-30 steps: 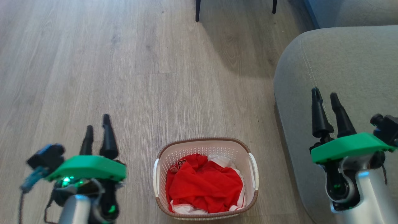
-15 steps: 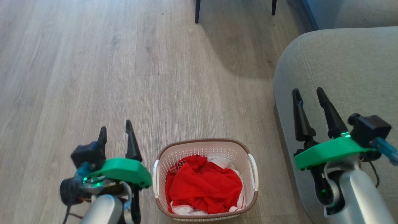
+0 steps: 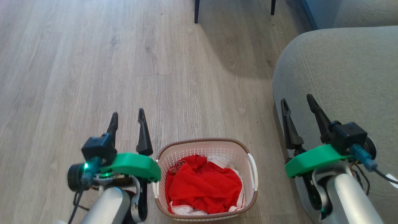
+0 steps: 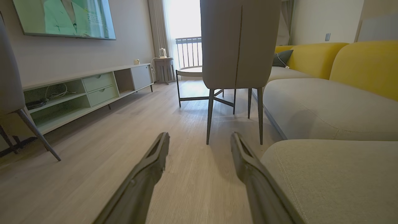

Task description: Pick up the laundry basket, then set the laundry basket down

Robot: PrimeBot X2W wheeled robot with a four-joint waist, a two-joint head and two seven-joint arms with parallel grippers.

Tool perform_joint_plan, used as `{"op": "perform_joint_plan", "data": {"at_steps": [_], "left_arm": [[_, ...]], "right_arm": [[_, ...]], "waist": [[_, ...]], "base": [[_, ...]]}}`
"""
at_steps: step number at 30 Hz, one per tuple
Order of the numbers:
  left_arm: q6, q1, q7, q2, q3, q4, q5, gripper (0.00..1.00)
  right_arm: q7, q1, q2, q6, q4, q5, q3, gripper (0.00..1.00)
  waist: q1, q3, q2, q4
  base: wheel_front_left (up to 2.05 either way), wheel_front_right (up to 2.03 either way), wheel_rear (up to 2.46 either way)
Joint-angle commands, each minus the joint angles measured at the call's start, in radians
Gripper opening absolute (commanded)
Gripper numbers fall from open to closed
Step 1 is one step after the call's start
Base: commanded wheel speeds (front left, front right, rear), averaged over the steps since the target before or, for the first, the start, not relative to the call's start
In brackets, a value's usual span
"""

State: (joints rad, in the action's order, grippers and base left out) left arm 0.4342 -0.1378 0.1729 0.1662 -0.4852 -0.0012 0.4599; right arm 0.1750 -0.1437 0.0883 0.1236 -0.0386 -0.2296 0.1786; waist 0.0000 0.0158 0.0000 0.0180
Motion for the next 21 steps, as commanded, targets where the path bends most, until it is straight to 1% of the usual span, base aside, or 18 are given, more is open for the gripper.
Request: {"op": "perform_joint_plan", "data": {"at_steps": [1,3,5,6,9,12,14,18,19,20,21], "left_arm": [[-0.025,-0.04,0.018,-0.01,0.047,-0.048,-0.024,1.0],[-0.075,-0.026,0.024,-0.035,0.083,-0.053,-0.032,1.0],[-0.123,-0.014,0.029,-0.061,0.13,-0.061,-0.047,1.0],[-0.14,-0.011,0.032,-0.071,0.152,-0.068,-0.07,1.0],[-0.171,0.007,0.041,-0.099,0.211,-0.079,-0.107,1.0],[-0.21,0.011,0.05,-0.11,0.24,-0.088,-0.162,1.0],[-0.199,0.009,0.056,-0.113,0.247,-0.096,-0.234,1.0],[-0.14,0.003,0.068,-0.114,0.217,-0.104,-0.379,1.0],[-0.122,0.0,0.07,-0.112,0.204,-0.105,-0.409,1.0],[-0.122,0.0,0.07,-0.112,0.204,-0.105,-0.409,1.0],[-0.103,-0.001,0.073,-0.111,0.193,-0.105,-0.43,1.0]], "right_arm": [[0.016,-0.044,-0.008,0.006,0.031,0.023,0.014,1.0],[0.022,-0.039,-0.016,0.006,0.02,0.014,0.012,1.0],[0.027,-0.041,-0.019,0.006,0.029,-0.016,0.031,1.0],[0.03,-0.045,-0.015,0.006,0.04,-0.011,0.039,1.0],[0.039,-0.051,-0.005,0.006,0.081,0.028,0.053,1.0],[0.048,-0.048,-0.002,0.006,0.106,0.073,0.063,1.0],[0.054,-0.048,-0.006,0.006,0.123,0.104,0.057,1.0],[0.065,-0.047,-0.016,0.007,0.155,0.168,0.039,1.0],[0.068,-0.046,-0.019,0.007,0.162,0.182,0.033,1.0],[0.068,-0.046,-0.019,0.007,0.162,0.182,0.033,1.0],[0.071,-0.044,-0.022,0.007,0.168,0.196,0.024,1.0]], "waist": [[0.0,0.0,0.0,0.001],[0.0,-0.001,0.0,0.002],[0.0,0.0,0.0,0.003],[0.0,0.001,0.0,0.003],[0.0,0.005,0.0,0.0],[0.0,0.009,0.0,-0.002],[0.0,0.012,0.0,-0.003],[0.0,0.018,0.0,-0.004],[0.0,0.019,0.0,-0.004],[0.0,0.019,0.0,-0.004],[0.0,0.02,0.0,-0.003]], "base": [[0.0,0.0,0.0],[0.0,0.0,0.0],[0.0,0.0,0.0],[0.0,0.0,0.0],[0.0,0.0,0.0],[0.0,0.0,0.0],[0.0,0.0,0.0],[0.0,0.0,0.0],[0.0,0.0,0.0],[0.0,0.0,0.0],[0.0,0.0,0.0]]}}
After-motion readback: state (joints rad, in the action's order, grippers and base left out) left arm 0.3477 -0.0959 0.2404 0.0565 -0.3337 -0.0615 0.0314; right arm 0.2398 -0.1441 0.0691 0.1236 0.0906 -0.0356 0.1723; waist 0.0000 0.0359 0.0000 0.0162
